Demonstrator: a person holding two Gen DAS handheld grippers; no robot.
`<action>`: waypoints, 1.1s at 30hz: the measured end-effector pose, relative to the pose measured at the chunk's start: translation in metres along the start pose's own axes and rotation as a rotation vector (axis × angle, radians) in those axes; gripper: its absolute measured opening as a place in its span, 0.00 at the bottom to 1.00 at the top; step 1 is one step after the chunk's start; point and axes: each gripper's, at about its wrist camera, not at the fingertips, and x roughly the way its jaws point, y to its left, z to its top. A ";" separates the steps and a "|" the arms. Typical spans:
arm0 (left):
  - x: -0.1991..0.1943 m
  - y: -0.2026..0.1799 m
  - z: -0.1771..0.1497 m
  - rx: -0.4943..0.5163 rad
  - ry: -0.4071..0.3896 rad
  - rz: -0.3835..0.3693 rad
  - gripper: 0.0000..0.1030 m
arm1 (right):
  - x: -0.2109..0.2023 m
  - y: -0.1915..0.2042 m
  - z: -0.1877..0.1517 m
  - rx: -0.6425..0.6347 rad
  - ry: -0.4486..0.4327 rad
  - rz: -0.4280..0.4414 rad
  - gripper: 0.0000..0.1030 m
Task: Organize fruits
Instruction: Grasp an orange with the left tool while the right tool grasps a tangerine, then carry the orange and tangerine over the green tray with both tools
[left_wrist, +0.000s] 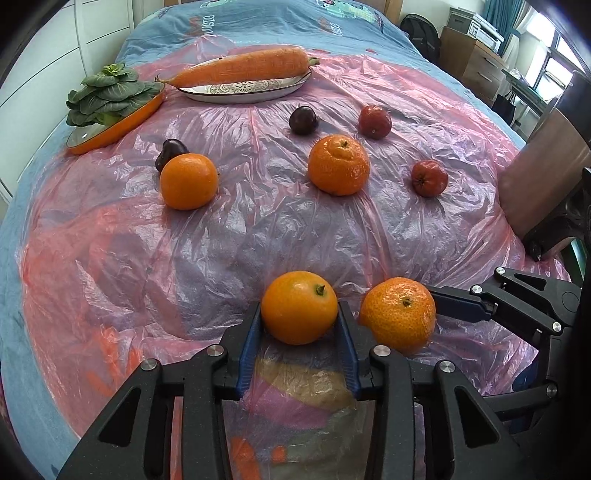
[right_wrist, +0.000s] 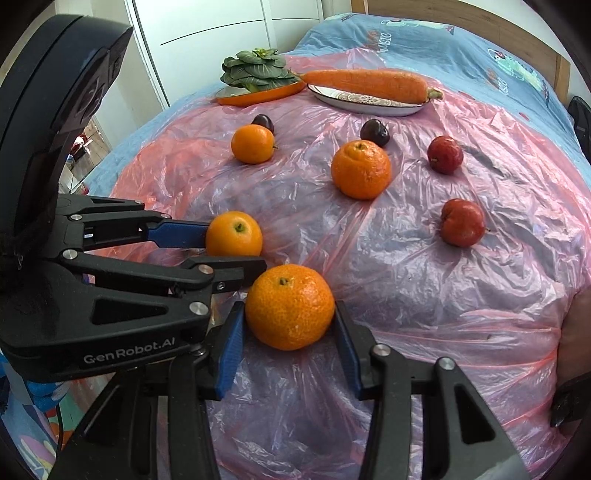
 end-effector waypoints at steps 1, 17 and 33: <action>0.000 0.001 0.000 -0.004 0.002 -0.002 0.33 | 0.000 0.000 0.000 0.000 0.001 0.000 0.24; -0.002 0.003 0.005 -0.038 0.012 -0.013 0.32 | 0.002 0.003 0.008 0.010 0.025 -0.026 0.19; -0.078 0.003 -0.007 -0.080 -0.080 -0.014 0.32 | -0.075 0.027 -0.006 0.020 -0.037 -0.056 0.19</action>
